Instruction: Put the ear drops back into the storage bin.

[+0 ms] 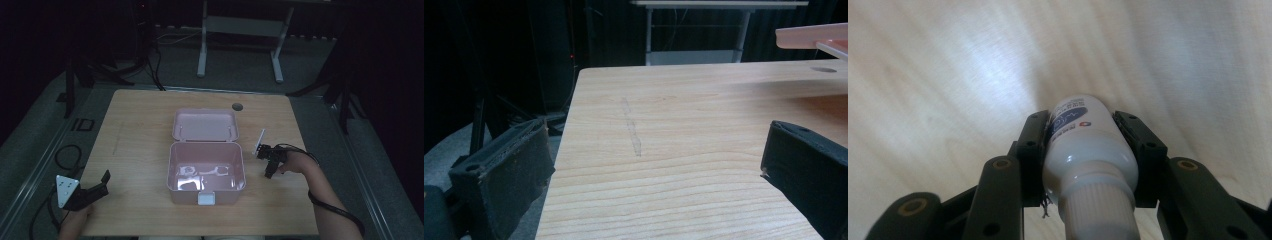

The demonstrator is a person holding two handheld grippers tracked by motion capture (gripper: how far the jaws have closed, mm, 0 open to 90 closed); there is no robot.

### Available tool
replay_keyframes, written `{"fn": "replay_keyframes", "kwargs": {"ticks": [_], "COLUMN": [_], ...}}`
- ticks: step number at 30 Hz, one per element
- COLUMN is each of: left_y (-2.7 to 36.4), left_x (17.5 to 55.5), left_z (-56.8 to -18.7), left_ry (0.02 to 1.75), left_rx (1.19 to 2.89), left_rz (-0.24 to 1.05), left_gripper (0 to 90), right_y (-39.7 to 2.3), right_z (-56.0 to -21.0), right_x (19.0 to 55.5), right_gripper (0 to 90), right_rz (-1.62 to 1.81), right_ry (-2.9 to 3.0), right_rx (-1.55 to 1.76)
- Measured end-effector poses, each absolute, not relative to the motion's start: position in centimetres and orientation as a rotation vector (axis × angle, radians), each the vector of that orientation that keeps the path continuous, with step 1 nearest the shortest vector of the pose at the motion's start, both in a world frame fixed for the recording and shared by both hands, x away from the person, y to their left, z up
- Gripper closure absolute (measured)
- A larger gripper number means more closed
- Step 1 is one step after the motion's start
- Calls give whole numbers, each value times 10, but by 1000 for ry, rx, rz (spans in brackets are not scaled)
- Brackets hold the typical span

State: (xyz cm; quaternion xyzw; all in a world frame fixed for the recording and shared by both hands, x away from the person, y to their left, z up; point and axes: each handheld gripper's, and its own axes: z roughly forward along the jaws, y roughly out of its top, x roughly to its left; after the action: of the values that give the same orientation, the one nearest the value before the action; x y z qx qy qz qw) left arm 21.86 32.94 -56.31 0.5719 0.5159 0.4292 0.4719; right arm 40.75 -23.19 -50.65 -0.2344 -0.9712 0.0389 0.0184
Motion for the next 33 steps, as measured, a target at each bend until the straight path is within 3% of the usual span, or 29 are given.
{"fn": "replay_keyframes", "kwargs": {"ticks": [21,33], "left_y": [329,329], "left_x": [219,219], "left_z": [-563,-563], "left_ry": [1264,1264], "left_rx": [1400,1402], "left_rz": [1051,1052], "left_gripper": [4,4], "right_y": [-231,-229], "right_z": [-497,-491], "right_x": [371,359], "right_gripper": [595,596], "right_rz": [177,176], "right_ry": [-3163,-3125], "right_rx": [-169,-56]}}
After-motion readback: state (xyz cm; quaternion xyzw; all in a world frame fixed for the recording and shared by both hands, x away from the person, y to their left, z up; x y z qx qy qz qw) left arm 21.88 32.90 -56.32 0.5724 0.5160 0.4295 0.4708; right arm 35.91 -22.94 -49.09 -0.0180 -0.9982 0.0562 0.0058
